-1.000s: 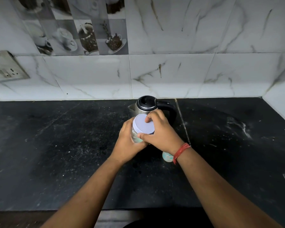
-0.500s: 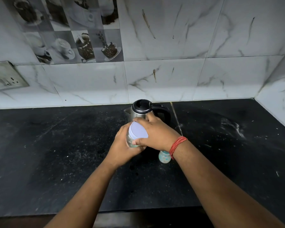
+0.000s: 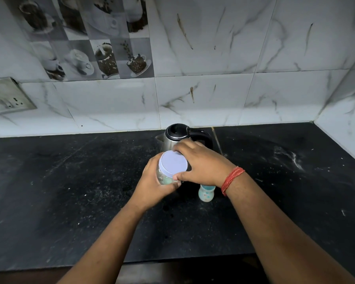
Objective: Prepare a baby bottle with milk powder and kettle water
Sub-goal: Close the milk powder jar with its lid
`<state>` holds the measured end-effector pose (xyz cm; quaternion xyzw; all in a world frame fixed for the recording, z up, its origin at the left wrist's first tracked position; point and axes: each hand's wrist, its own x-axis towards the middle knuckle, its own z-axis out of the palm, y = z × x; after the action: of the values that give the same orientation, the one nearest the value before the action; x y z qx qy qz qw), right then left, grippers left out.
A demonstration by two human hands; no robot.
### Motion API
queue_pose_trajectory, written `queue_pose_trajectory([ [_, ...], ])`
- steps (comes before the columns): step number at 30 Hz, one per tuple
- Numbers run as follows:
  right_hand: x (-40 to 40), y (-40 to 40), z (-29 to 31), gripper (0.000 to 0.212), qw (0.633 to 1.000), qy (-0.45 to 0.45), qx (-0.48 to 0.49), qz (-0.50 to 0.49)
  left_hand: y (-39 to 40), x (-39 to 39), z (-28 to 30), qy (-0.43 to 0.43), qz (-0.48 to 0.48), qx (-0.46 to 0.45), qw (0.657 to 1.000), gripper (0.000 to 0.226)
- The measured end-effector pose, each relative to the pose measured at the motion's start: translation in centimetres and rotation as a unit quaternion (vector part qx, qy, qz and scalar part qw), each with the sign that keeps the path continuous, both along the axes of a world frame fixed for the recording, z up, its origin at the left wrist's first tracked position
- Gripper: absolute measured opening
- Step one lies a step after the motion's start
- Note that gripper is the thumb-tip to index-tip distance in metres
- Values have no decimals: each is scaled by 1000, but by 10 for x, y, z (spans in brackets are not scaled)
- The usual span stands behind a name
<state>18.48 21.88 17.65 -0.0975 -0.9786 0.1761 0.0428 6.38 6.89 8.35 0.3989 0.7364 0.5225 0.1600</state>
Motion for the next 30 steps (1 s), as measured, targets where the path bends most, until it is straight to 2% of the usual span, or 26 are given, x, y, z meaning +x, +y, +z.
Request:
queue_pose_trajectory([
  [2,-2,1,-3,81,999,-13,-20,40,0,3,4,5,-4,-2,1000,85],
  [4,-4,0,-6,81,999,-13,-16,41,-1,5,7,7,-8,-5,1000,86],
  [8,-4,-8,-7,81,1000,-22,3,-12,-3,7,7,10,-11,-6,1000,86],
  [14,-5,-32,-15,79,988,-33,74,-132,-6,14,6,20,-9,2,1000,85],
  [17,1,-30,-10,78,979,-54,121,-154,-6,13,5,16,-7,8,1000,85],
  [19,3,-21,-5,73,981,-44,128,-142,-7,9,3,-1,-10,13,1000,86],
  [21,4,-14,-1,68,993,-15,80,-84,-8,5,2,-12,-15,14,1000,88],
  [23,5,-7,3,77,999,-25,37,14,-8,3,5,-11,-31,5,999,89],
  [25,6,0,5,88,995,-44,48,70,-8,2,7,-20,-64,-6,998,92],
  [30,6,5,-2,84,993,-16,91,75,-8,-3,8,-38,-101,-31,994,95],
])
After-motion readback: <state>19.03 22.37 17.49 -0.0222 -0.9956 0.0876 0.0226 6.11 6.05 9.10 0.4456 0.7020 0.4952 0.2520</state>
